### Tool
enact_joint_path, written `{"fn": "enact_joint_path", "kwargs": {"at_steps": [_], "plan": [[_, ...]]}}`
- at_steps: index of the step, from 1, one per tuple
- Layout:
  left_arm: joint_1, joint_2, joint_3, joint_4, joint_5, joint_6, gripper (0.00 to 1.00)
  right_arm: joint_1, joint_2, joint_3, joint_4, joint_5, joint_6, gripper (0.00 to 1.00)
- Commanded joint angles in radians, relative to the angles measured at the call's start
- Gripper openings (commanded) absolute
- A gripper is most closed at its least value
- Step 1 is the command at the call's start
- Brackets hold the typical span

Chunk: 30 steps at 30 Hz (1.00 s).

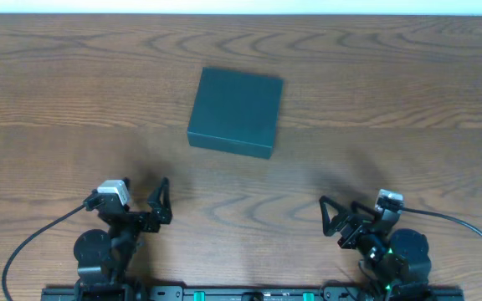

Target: Pack container

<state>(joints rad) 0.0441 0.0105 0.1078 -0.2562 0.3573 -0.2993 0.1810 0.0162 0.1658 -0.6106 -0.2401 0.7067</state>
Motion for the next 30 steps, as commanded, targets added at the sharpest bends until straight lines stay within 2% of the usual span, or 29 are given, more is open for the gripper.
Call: {"fn": "enact_joint_path", "kwargs": {"at_steps": [1,3,5,7,9,11,16,22,26,30], "plan": [[0.002,-0.004,-0.024,-0.002,0.204,-0.245,0.95,0.008,-0.011,-0.005,-0.009,-0.041,0.247,0.99],[0.002,-0.004,-0.024,0.003,0.219,-0.415,0.95,0.008,-0.011,-0.005,-0.003,-0.039,0.247,0.99],[0.001,-0.004,-0.024,0.032,0.267,-0.457,0.95,0.008,-0.011,-0.005,0.014,-0.029,0.246,0.99],[0.001,-0.004,-0.013,0.09,0.346,-0.392,0.96,0.008,-0.011,-0.005,0.134,-0.043,0.185,0.99],[0.001,0.0,0.021,0.091,0.335,-0.344,0.96,0.008,0.005,-0.005,0.269,-0.087,0.085,0.99],[0.001,0.046,0.089,0.087,0.3,-0.277,0.96,0.008,0.069,-0.005,0.395,-0.162,0.076,0.99],[0.001,0.308,0.281,0.058,0.282,-0.111,0.96,0.008,0.325,0.016,0.546,-0.32,0.027,0.99],[0.001,0.855,0.666,-0.177,0.278,0.134,0.96,0.025,0.727,0.219,0.544,-0.363,-0.077,0.99],[0.001,1.094,0.825,-0.235,0.278,0.165,0.96,0.08,0.902,0.383,0.475,-0.314,-0.165,0.99],[0.0,1.267,0.922,-0.246,0.209,0.173,0.95,0.129,1.07,0.533,0.382,-0.2,-0.284,0.99]]}}
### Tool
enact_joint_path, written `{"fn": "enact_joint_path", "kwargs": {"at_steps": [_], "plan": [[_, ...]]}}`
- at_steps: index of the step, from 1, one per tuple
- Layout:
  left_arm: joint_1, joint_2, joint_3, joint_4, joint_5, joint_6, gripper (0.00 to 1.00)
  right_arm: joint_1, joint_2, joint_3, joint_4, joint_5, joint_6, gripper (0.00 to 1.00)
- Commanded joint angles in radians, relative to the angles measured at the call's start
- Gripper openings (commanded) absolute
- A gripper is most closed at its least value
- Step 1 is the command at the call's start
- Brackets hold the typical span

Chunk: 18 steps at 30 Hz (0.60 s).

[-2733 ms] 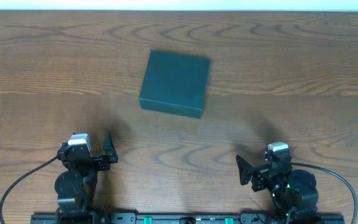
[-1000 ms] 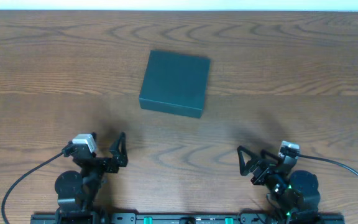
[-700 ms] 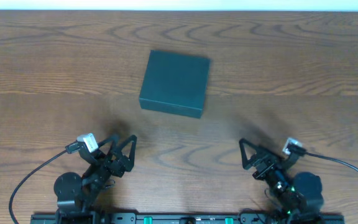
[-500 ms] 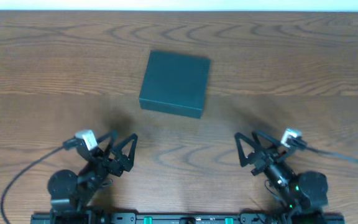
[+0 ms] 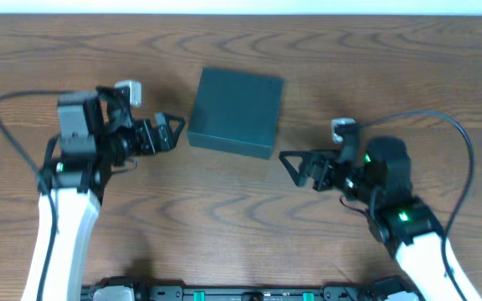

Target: Pack container

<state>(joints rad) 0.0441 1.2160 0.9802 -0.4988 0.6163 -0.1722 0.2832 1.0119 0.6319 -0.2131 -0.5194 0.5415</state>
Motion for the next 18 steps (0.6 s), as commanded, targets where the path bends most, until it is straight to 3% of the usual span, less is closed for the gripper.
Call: {"fn": "enact_joint_path", "kwargs": {"at_steps": [1,10,13,18], "plan": [[0.001,0.086,0.056,0.014,-0.058,0.046,0.95,0.028,0.116,0.09,-0.011,0.087,-0.139,0.99],[0.001,0.164,0.056,0.251,-0.065,0.015,0.95,-0.058,0.427,0.139,0.206,0.009,-0.188,0.99],[0.001,0.164,0.056,0.249,-0.047,0.017,0.95,-0.079,0.458,0.151,0.203,0.0,-0.188,0.99],[0.002,0.164,0.056,0.135,0.058,0.061,0.95,-0.205,0.416,0.152,0.183,-0.327,-0.123,0.99]]}}
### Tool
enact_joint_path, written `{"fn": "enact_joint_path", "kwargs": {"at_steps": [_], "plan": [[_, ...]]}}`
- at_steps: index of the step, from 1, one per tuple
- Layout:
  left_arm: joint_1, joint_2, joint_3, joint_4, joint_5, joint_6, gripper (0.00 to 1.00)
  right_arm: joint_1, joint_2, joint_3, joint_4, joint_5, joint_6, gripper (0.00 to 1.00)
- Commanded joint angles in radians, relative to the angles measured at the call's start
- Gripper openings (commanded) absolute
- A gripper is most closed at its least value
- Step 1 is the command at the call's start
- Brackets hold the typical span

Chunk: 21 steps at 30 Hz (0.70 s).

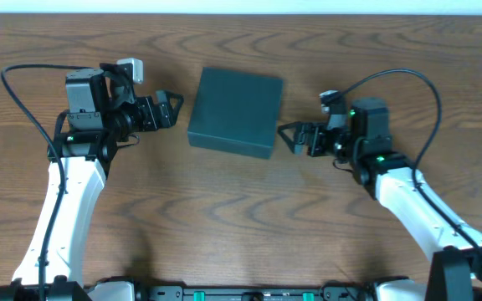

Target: Pack container

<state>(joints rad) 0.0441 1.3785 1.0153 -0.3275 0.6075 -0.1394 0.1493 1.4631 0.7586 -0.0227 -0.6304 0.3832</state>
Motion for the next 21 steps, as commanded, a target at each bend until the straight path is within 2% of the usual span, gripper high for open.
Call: {"fn": "enact_joint_path", "kwargs": {"at_steps": [1,3,5,7,10,13,15,16,19,21], "plan": [[0.002,0.002,0.021,-0.065,0.066,0.028,0.95,-0.104,-0.046,0.025,-0.028,-0.28,0.039,0.99],[0.002,-0.003,0.022,-0.149,0.064,0.034,0.95,-0.174,-0.088,0.025,-0.172,-0.361,-0.001,0.99],[-0.005,-0.022,0.022,-0.233,0.036,0.074,0.96,-0.184,-0.138,0.025,-0.341,-0.309,-0.115,0.99],[-0.039,-0.065,0.022,-0.333,-0.098,0.121,0.96,-0.139,-0.232,0.026,-0.512,-0.144,-0.198,0.99],[-0.118,-0.161,0.022,-0.408,-0.256,0.141,0.96,-0.012,-0.382,0.026,-0.618,0.142,-0.197,0.99],[-0.178,-0.259,0.022,-0.388,-0.315,0.135,0.95,0.06,-0.5,0.026,-0.638,0.322,-0.099,0.99],[-0.192,-0.334,0.022,-0.374,-0.327,0.113,0.95,0.075,-0.566,0.026,-0.575,0.366,-0.081,0.99],[-0.192,-0.367,0.022,-0.391,-0.325,0.1,0.95,0.079,-0.577,0.029,-0.489,0.415,-0.081,0.99],[-0.199,-0.419,0.022,-0.488,-0.306,0.039,0.95,0.064,-0.454,0.112,-0.29,0.465,-0.107,0.99],[-0.221,-0.44,0.022,-0.548,-0.304,0.025,0.95,0.044,-0.275,0.262,-0.299,0.466,-0.165,0.99]]}}
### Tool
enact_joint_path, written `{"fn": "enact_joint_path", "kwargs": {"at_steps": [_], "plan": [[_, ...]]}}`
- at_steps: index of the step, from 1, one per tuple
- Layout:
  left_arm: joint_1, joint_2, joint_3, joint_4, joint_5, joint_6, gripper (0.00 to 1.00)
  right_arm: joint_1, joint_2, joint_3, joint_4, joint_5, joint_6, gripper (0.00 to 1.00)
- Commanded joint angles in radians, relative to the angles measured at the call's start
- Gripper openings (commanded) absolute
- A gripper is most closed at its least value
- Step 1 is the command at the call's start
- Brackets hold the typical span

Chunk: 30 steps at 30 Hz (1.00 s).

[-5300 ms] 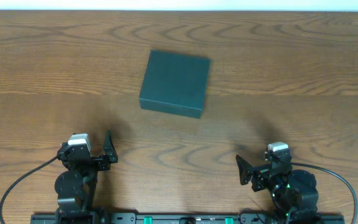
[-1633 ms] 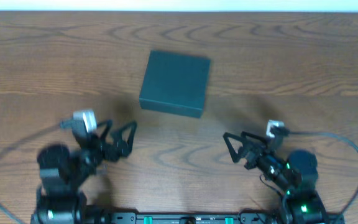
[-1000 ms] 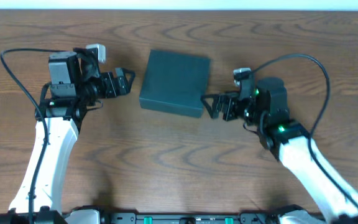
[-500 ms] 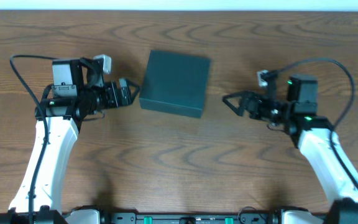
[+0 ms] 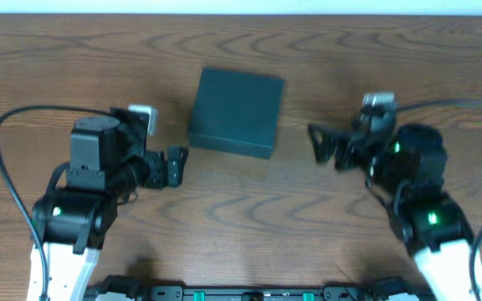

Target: Pack container

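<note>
A closed dark teal box (image 5: pixel 235 113) lies flat in the middle of the table, turned slightly clockwise. My left gripper (image 5: pixel 179 164) is just off the box's front left corner, pointing right; its fingers look open and hold nothing. My right gripper (image 5: pixel 315 143) is a short gap to the right of the box's front right corner, pointing left. It is a little blurred, looks open, and is empty. Neither gripper touches the box.
The wooden table (image 5: pixel 241 226) runs across the whole view. A white strip marks its far edge (image 5: pixel 241 7). Black cables loop out from both arms at the left and right sides. No other objects are in sight.
The left gripper was beside the box's left side and is now lower, off its front left corner. The right gripper is now further right, away from the box. The box has not moved.
Both arms first sat folded at the table's near edge, with the box alone in the middle. Then they were raised on either side of the box, and later were close to its left and right sides. Now both stand a little further off; the box stays put.
</note>
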<state>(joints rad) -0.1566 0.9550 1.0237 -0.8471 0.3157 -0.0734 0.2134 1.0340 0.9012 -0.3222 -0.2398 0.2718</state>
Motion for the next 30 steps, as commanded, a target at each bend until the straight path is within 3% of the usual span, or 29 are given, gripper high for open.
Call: {"fn": "enact_joint_path", "kwargs": {"at_steps": [1,3,6,9,11,14,17,21,23,24,25,26,28,30], "plan": [[-0.033,-0.025,0.013,-0.041,-0.017,-0.055,0.95,-0.032,0.255,0.21,-0.045,0.076,-0.068,0.99],[-0.056,-0.035,0.013,-0.034,-0.034,-0.06,0.95,-0.049,0.425,0.368,-0.157,0.069,-0.068,0.99],[-0.09,-0.023,0.013,0.088,-0.179,-0.031,0.96,-0.048,0.564,0.526,-0.328,0.068,-0.11,0.98],[-0.091,0.092,0.021,0.356,-0.211,0.01,0.95,-0.046,0.544,0.568,-0.425,0.07,-0.118,0.98],[-0.085,0.188,0.054,0.418,-0.206,0.01,0.95,-0.045,0.498,0.567,-0.491,0.072,-0.112,0.98],[-0.083,0.374,0.171,0.398,-0.166,0.02,0.95,-0.045,0.42,0.555,-0.591,0.095,-0.112,0.97],[-0.087,0.518,0.349,0.268,-0.102,0.054,0.95,-0.048,0.312,0.49,-0.621,0.117,-0.077,0.96],[-0.068,0.503,0.476,0.161,-0.116,0.072,0.95,-0.075,0.102,0.367,-0.702,0.205,-0.063,0.99],[-0.054,0.473,0.496,0.114,-0.104,0.071,0.95,-0.123,0.032,0.223,-0.612,0.101,-0.064,0.99],[-0.05,0.45,0.498,0.071,-0.101,0.072,0.95,-0.161,0.023,0.109,-0.466,-0.029,-0.079,0.99],[-0.048,0.421,0.498,-0.02,-0.101,0.074,0.95,-0.197,0.081,-0.013,-0.202,-0.186,-0.05,0.99],[-0.048,0.406,0.497,-0.095,-0.101,0.074,0.95,-0.203,0.157,-0.032,-0.064,-0.233,-0.005,0.99],[-0.049,0.365,0.494,-0.272,-0.098,0.051,0.95,-0.172,0.416,0.145,0.079,-0.266,0.005,0.99],[-0.049,0.32,0.493,-0.293,-0.13,0.026,0.95,-0.136,0.605,0.467,-0.031,-0.258,-0.032,0.99]]}}
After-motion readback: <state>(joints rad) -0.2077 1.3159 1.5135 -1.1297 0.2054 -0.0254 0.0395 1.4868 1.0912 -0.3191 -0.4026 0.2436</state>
